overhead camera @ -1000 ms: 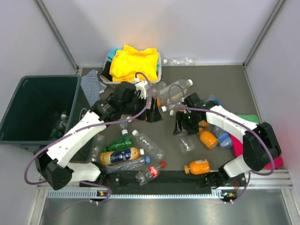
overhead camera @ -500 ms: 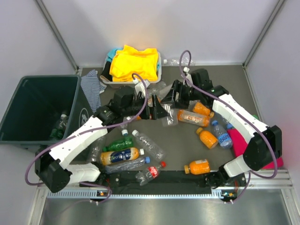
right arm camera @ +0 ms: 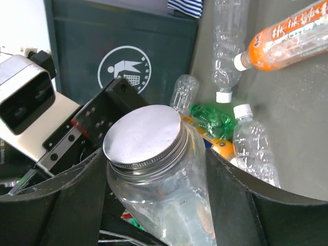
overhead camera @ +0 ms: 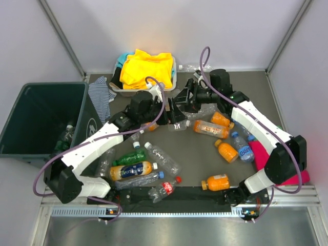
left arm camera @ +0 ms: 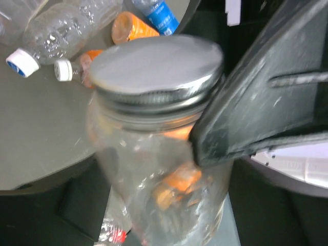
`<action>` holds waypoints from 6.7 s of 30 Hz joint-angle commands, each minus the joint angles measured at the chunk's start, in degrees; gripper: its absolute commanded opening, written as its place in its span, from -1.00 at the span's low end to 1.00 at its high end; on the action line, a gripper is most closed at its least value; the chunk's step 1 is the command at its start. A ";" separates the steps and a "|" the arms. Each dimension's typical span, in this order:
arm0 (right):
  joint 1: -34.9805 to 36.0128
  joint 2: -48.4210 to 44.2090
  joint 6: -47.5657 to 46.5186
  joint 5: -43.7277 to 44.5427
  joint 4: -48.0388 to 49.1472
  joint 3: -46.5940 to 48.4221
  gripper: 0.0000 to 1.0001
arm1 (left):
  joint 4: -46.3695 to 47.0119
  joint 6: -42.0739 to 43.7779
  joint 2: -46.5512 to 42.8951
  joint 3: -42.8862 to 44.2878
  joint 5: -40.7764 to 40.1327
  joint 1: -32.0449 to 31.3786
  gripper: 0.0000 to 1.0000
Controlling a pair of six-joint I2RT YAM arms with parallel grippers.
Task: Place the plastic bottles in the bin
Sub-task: Pick up the plastic bottle at the center of the board, then place the plastic bottle in the trash bin, then pick up the plastic bottle at the center of the board, then place the plastic bottle in the trash bin.
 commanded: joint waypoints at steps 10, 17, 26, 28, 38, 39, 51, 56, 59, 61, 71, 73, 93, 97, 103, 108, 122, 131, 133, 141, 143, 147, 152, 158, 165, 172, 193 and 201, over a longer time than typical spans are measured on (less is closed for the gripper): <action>-5.44 -2.92 0.66 1.20 -5.07 3.32 0.97 | -8.17 6.57 -0.14 8.36 -13.06 0.75 -0.28; -14.86 -8.45 -5.82 6.02 -14.45 3.05 0.98 | -27.76 14.82 0.03 21.18 -26.68 6.17 -0.23; -16.10 -14.08 -11.73 14.55 -21.33 0.42 0.97 | -43.76 27.21 2.75 43.86 -42.42 18.48 -0.08; -16.19 -14.34 -11.99 14.82 -22.12 0.33 0.97 | -46.41 28.89 4.07 50.25 -46.55 21.03 -0.05; -16.19 -15.40 -14.01 17.10 -25.64 2.17 0.97 | -51.69 32.24 -0.31 51.02 -60.63 31.59 0.17; -16.10 -15.40 -14.10 17.28 -25.99 2.43 0.98 | -51.52 32.15 -1.19 49.34 -60.98 32.64 0.21; -16.10 -16.28 -14.72 21.58 -30.47 2.53 0.98 | -47.92 31.18 -5.33 41.24 -58.71 38.01 0.98; -16.19 -17.42 -14.63 24.39 -31.70 1.64 0.98 | -43.35 35.92 -5.24 42.73 -48.96 37.92 0.98; -16.19 -17.68 -14.54 26.06 -32.84 1.82 0.98 | -40.62 37.51 -4.63 43.09 -41.92 37.84 0.98; -16.19 -18.30 -14.19 28.42 -33.72 1.73 0.98 | -39.48 37.60 -2.79 43.96 -38.24 37.05 0.98; -16.10 -25.85 -14.36 38.72 -37.15 -6.95 0.97 | -31.04 38.48 6.27 46.07 -33.48 21.06 0.98; -16.10 -27.26 -14.80 39.33 -37.59 -8.72 0.97 | -29.81 37.60 8.29 45.81 -32.25 18.16 0.98; -16.10 -23.49 -19.90 45.14 -40.06 -17.78 0.97 | -21.99 26.97 12.07 28.68 -13.27 3.21 0.97; -16.11 -21.30 -20.69 44.62 -38.47 -19.27 0.98 | -20.06 24.94 11.02 24.02 -10.89 2.07 0.96; -16.10 -17.78 -20.96 42.06 -36.01 -23.13 0.98 | -19.17 23.80 9.88 19.71 -9.30 1.71 0.96; -16.02 -13.13 -19.64 38.20 -31.54 -26.04 0.96 | -19.17 23.53 10.05 18.92 -8.69 1.71 0.96; -12.68 -5.91 -21.40 37.23 -26.52 -29.56 0.42 | -18.29 20.82 10.93 16.55 -0.96 1.63 0.96; -12.76 -9.14 -20.70 28.56 -23.63 -26.66 -0.56 | -14.97 16.16 10.05 10.49 6.24 1.36 0.96; -12.68 -11.35 -19.82 25.21 -21.08 -24.91 -0.57 | -12.94 14.75 9.79 9.43 10.20 0.84 0.96; -11.36 -15.40 -11.04 11.40 -10.62 -17.00 -0.56 | 4.81 4.03 10.05 3.19 16.89 -2.94 0.98; -11.01 -15.40 -8.49 8.68 -6.50 -16.11 -0.54 | 7.10 2.88 10.49 3.53 15.67 -3.82 0.98; -9.51 -15.49 -5.85 7.17 -2.35 -14.27 -0.49 | 10.97 -0.72 11.81 4.94 13.99 -3.91 0.98; -8.63 -15.40 -2.07 4.72 2.31 -14.09 -0.48 | 13.44 -3.27 12.95 5.99 10.23 -3.91 0.96; -8.19 -15.66 -0.22 2.69 3.89 -14.18 -0.47 | 8.88 -0.81 13.39 7.75 4.94 -3.91 0.80; -8.19 -15.23 -1.71 4.27 -0.49 -13.04 0.66 | 3.87 2.25 11.99 8.72 0.64 -3.82 -0.16; -10.82 -15.83 -1.71 7.52 -5.16 -11.63 0.97 | -11.85 8.40 8.47 15.73 -11.65 -1.28 -0.24; -15.05 -18.04 -11.55 15.34 -18.69 -9.79 0.97 | -44.39 30.22 -1.37 45.28 -54.88 29.74 -0.04; -14.96 -16.90 -14.19 22.10 -24.14 -9.43 0.97 | -43.78 23.90 -9.10 33.26 -61.86 33.35 0.19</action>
